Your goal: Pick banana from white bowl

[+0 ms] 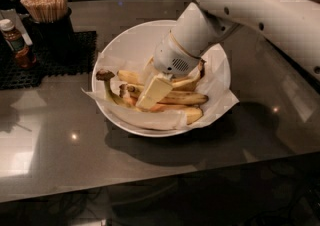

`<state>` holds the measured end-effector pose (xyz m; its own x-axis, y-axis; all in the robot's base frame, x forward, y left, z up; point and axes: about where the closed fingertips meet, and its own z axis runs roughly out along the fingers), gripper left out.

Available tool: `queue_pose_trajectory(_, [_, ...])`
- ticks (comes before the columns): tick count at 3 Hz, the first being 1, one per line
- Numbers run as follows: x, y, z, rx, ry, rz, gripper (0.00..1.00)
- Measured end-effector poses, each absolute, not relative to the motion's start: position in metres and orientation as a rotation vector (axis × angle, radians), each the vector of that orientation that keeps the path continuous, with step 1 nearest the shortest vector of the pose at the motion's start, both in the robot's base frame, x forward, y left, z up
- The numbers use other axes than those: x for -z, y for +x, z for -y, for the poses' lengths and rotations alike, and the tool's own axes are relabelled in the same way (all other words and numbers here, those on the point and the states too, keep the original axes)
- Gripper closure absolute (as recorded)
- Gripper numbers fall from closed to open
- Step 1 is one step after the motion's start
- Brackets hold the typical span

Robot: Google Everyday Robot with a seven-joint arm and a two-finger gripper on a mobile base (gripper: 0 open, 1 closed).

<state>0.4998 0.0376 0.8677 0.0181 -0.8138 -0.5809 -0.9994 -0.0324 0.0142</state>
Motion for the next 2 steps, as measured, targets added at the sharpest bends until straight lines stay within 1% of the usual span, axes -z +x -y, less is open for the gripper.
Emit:
queue_pose_trajectory(1, [-0.8626,0.4992,-0.0368,-0.641,-1.874,-1.873,0.58])
queue_pose_trajectory(2, [-0.859,0.4971,-0.0321,-0.634,-1.832,-1.895,0.81])
